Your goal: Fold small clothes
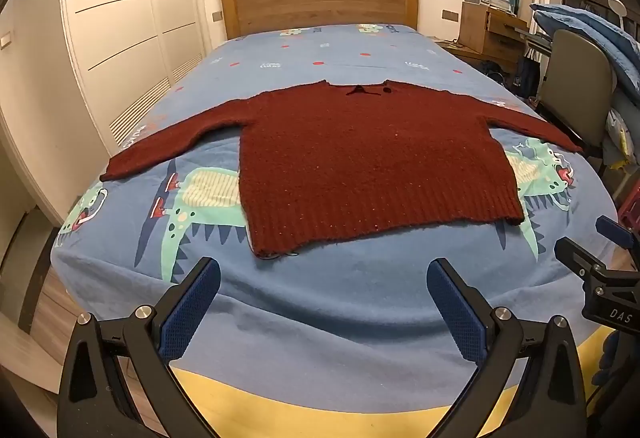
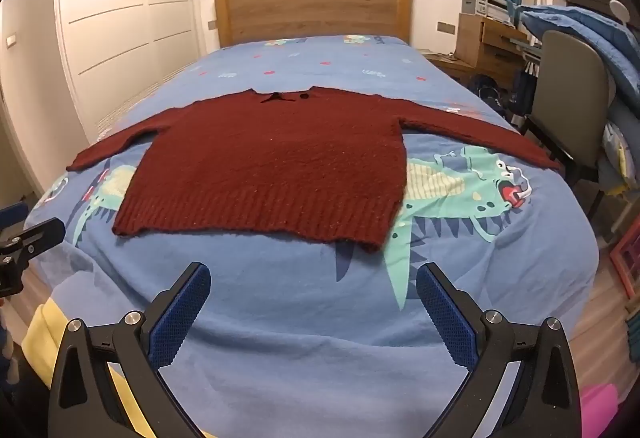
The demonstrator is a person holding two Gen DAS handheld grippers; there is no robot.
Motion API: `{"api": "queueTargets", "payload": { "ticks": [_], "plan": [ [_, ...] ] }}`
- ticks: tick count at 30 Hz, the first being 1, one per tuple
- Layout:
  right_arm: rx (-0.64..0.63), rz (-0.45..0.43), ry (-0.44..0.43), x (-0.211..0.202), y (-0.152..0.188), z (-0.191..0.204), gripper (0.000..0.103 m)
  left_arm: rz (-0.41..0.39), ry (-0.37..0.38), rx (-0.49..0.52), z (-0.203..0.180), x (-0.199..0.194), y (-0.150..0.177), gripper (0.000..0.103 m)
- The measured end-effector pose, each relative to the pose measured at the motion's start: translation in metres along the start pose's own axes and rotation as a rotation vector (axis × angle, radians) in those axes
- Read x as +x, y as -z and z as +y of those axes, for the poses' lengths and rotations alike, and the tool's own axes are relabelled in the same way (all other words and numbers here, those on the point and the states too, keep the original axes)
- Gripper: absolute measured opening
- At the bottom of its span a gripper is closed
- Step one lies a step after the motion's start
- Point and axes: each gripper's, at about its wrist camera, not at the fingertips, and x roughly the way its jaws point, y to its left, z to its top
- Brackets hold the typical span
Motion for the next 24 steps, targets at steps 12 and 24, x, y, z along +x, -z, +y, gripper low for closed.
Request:
{"api": "queueTargets", "payload": {
  "ticks": [12, 24],
  "plan": [
    [0.019, 0.024, -0.006, 0.006, 0.0, -0.005, 0.103, 0.011, 0.003, -0.006, 0.001, 0.005, 0.0, 0.102],
    [0.02, 0.062, -0.014, 0.016, 0.002, -0.003, 0.103, 0.029, 0.014, -0.017, 0.005, 0.015, 0.002, 0.102]
  ]
}}
